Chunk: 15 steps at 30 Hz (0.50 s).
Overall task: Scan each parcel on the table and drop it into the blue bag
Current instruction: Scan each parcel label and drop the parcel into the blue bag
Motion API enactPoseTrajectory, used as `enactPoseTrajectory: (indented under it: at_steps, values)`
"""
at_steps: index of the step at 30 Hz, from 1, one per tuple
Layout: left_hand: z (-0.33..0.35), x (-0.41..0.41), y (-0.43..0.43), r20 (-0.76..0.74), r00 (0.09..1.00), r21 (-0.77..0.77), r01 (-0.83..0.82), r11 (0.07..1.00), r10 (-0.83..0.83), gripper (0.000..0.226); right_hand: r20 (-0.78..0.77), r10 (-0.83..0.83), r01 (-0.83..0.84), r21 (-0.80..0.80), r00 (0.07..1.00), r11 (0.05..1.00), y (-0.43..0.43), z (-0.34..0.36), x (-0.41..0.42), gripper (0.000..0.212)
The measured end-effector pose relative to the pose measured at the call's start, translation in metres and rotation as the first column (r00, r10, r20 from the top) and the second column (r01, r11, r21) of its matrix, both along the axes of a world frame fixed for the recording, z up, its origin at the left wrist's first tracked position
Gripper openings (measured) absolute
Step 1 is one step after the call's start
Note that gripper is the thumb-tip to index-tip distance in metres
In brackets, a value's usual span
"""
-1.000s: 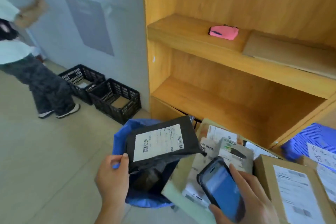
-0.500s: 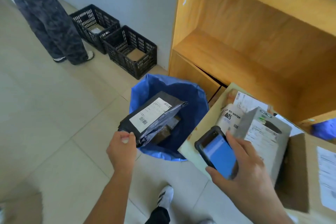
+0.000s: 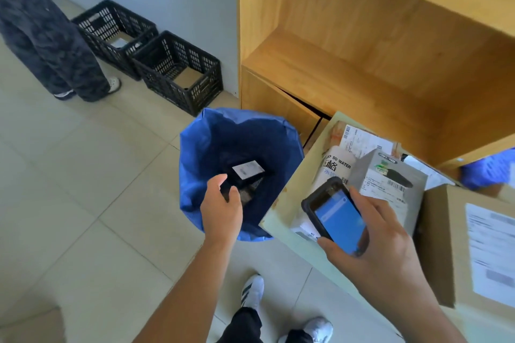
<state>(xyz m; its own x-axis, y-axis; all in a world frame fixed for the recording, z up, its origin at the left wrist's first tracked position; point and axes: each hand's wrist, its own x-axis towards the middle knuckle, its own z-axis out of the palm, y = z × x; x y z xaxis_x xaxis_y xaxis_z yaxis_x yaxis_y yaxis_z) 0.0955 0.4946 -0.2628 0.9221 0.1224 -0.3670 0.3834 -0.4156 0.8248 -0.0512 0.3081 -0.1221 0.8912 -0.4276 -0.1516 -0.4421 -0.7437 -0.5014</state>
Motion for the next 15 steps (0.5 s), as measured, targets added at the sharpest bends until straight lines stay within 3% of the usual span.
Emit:
enactPoseTrajectory:
  at_steps: [9,15]
  values:
    - [0.054,-0.018,-0.049,0.125,0.905,0.209,0.375,0.903,-0.406,0.041,0.027,-0.128,0.129,-0.03,0.991,0.991,-0.03,-0.002,-0.044,0.095]
    - [0.097,-0.055,-0.107,0.272,0.745,0.256,0.554,0.792,-0.609,0.045,0.097,-0.272,0.277,-0.038,0.957,0.96,-0.06,0.006,-0.091,0.094]
